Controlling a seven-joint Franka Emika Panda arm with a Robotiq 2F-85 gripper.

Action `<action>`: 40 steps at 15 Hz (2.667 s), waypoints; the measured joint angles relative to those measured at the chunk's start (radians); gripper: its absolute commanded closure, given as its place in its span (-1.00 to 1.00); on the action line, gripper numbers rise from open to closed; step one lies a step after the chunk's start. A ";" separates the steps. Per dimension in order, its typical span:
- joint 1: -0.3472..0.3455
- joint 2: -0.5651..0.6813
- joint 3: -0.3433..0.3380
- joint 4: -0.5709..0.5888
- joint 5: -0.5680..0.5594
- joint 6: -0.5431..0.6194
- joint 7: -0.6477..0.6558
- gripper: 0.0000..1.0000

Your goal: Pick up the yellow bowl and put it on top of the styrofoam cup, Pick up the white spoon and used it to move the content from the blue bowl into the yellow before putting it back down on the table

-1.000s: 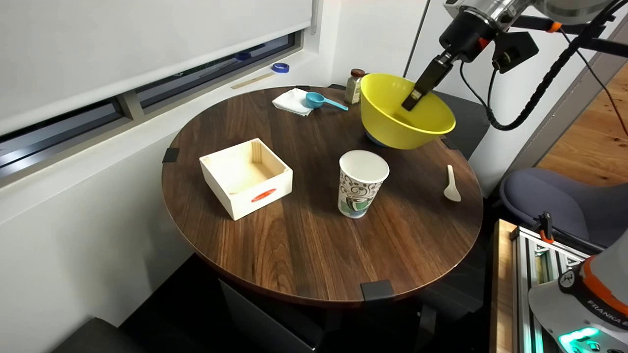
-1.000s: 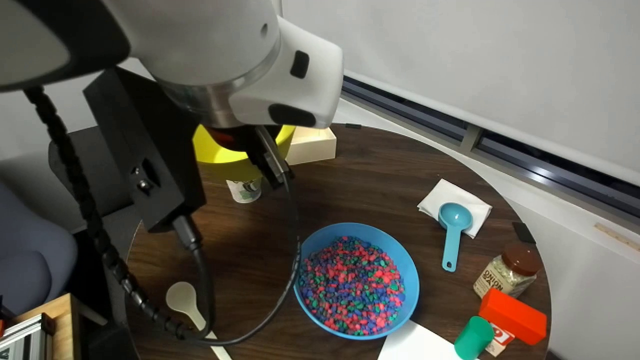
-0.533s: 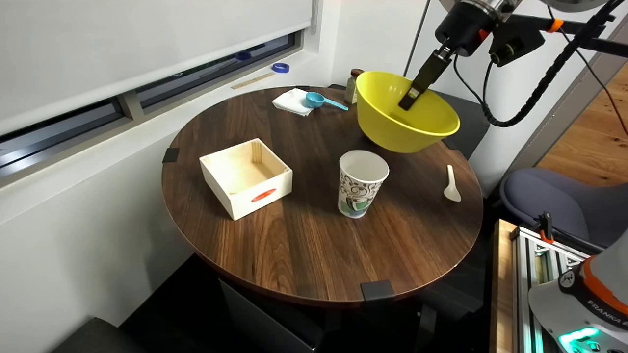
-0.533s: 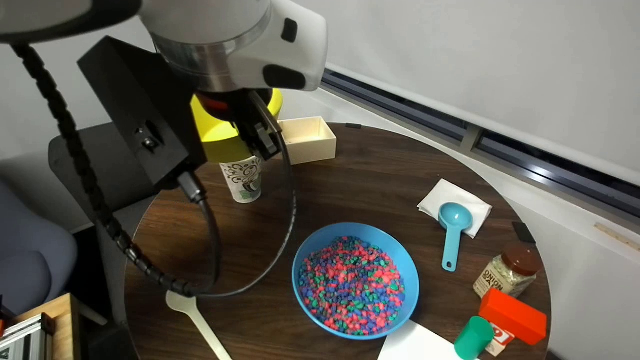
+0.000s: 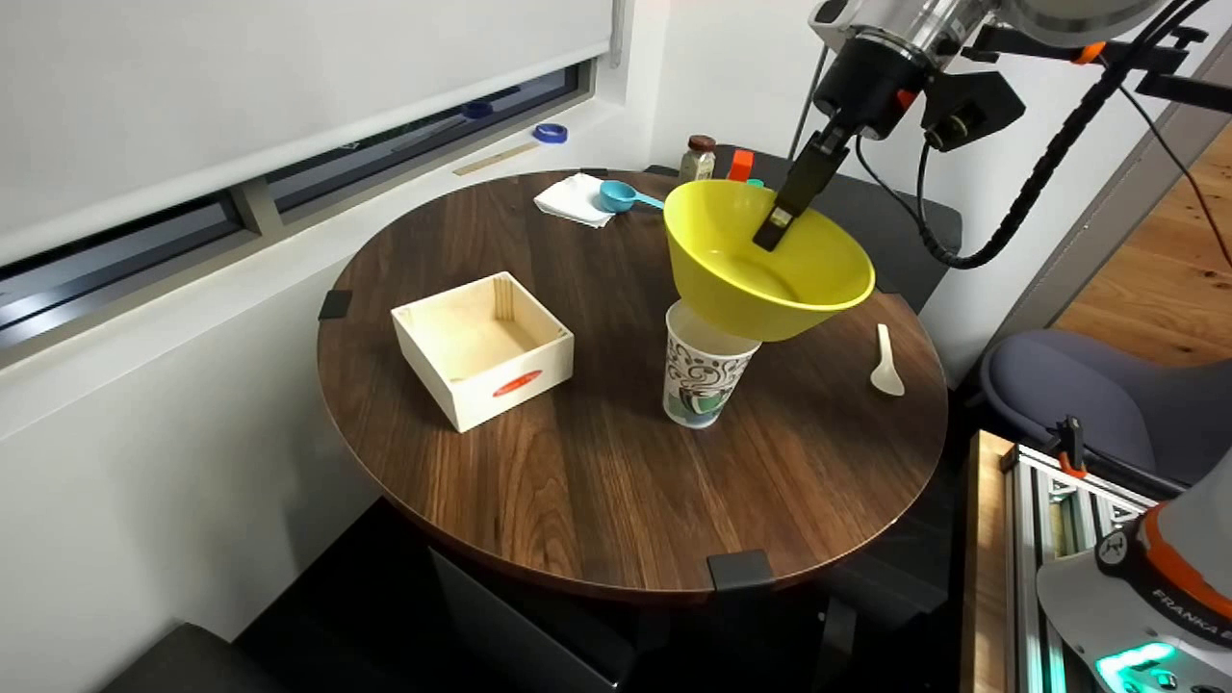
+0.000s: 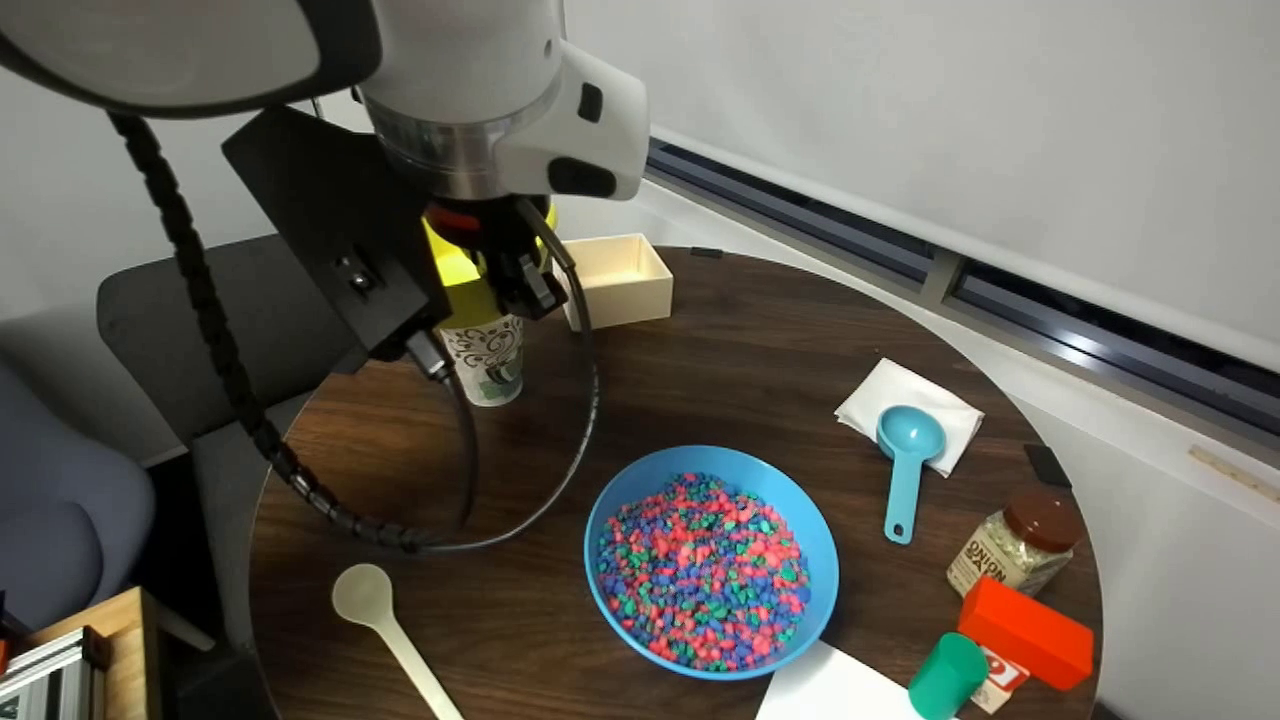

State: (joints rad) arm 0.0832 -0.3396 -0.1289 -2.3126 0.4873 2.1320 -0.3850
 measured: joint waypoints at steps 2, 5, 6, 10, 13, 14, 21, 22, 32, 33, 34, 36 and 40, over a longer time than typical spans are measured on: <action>0.000 0.025 0.000 0.014 0.015 0.000 -0.001 0.98; 0.000 0.054 0.001 0.032 0.034 0.000 -0.002 0.98; 0.000 0.061 0.002 0.037 0.039 0.000 -0.003 0.98; 0.001 0.083 0.011 0.047 0.055 -0.001 -0.009 0.98; 0.001 0.090 0.019 0.049 0.056 -0.002 -0.010 0.98; 0.001 0.091 0.021 0.049 0.056 -0.003 -0.010 0.98; 0.000 0.100 0.027 0.050 0.054 -0.017 -0.011 0.98; 0.000 0.101 0.027 0.050 0.052 -0.017 -0.012 0.98; 0.000 0.103 0.032 0.052 0.043 -0.017 -0.012 0.98; 0.000 0.103 0.032 0.054 0.042 -0.017 -0.012 0.98; 0.000 0.103 0.032 0.055 0.041 -0.017 -0.012 0.98; -0.002 0.103 0.032 0.057 0.039 -0.017 -0.012 0.98; -0.004 0.103 0.032 0.058 0.035 -0.017 -0.012 0.98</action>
State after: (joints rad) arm 0.0797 -0.2362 -0.0970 -2.2542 0.5225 2.1152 -0.3971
